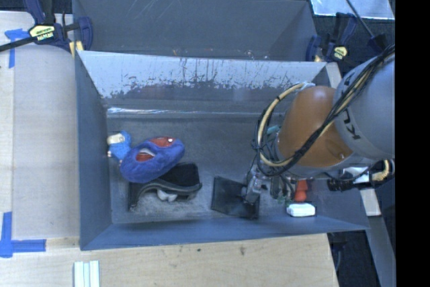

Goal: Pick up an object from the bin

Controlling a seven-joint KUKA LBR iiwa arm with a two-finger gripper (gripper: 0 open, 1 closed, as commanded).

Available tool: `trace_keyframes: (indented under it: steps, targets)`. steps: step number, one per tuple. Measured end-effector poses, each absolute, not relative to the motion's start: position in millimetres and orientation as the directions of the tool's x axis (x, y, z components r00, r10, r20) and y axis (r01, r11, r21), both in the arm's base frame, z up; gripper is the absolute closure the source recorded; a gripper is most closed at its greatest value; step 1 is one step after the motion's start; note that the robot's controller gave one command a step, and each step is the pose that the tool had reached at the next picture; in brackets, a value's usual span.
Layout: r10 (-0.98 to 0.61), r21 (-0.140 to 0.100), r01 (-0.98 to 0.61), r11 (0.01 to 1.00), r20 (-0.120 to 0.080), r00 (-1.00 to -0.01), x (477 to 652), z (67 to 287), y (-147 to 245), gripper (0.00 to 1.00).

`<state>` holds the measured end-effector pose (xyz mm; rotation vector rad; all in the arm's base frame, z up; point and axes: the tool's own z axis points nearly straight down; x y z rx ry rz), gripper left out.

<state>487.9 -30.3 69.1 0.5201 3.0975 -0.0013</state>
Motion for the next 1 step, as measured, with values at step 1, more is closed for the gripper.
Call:
trace_keyframes:
  steps: [1]
  targets:
    - [0.324,0.002,0.324,0.946,-0.009,-0.946,489.7,181.9,-31.1,1.0]
